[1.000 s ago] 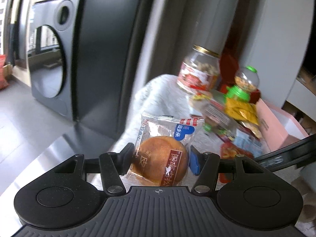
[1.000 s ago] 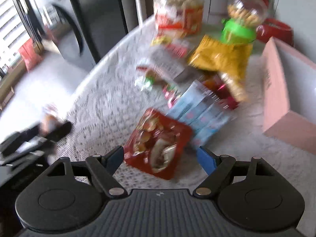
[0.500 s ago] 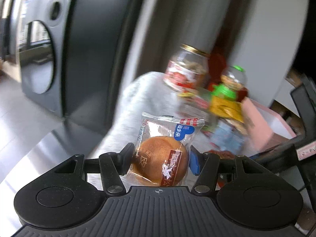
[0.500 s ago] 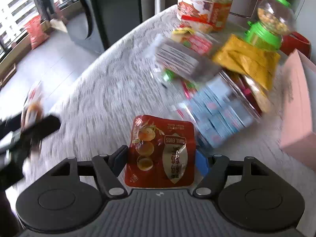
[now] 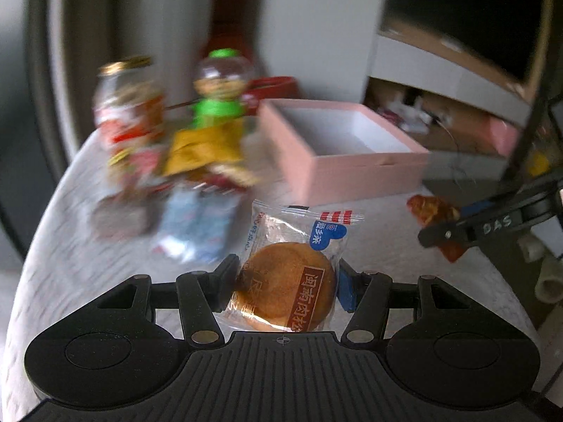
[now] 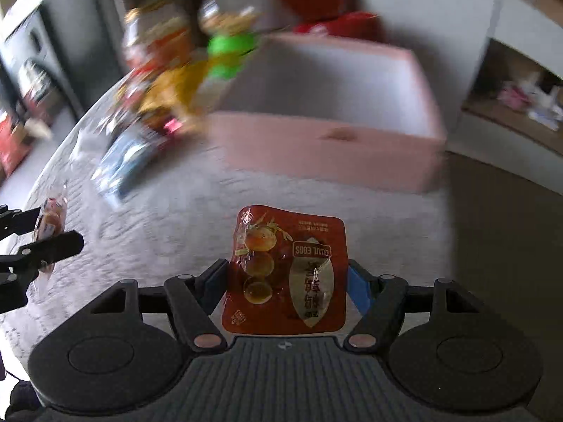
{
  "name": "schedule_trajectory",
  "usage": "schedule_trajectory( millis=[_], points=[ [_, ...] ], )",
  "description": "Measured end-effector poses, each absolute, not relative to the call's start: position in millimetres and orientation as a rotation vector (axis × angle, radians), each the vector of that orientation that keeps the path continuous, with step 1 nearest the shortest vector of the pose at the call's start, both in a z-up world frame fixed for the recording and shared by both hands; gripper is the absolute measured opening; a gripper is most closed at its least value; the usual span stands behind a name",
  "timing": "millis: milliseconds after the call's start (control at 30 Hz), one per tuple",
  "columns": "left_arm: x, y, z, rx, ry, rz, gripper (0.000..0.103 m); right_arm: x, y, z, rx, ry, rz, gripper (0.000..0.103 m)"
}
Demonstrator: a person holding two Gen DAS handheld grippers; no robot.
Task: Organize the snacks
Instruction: 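Carry both snacks over the pink box and open both tools to drop them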
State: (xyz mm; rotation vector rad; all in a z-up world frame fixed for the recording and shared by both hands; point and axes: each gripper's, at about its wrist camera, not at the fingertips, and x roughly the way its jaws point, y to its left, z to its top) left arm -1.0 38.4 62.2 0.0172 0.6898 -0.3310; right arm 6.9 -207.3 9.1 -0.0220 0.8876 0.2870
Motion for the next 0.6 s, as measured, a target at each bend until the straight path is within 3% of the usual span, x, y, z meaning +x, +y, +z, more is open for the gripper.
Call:
schedule_trajectory(
  millis=[133,367,600],
  points=[
    [36,3,71,0.054,0.718,-0.419,0.062,3,-238,12,0.019,0.819,0.255,0.071],
    [165,-33,108,-0.098,0.697,-0.471,0.062,6,-264,14,0.013,0.711,0.241,0.071],
    [283,-116,51,0.218,0.985,-0.418,0.062,25,-268,9,-0.018,0.723,0.278,0.071]
  ],
)
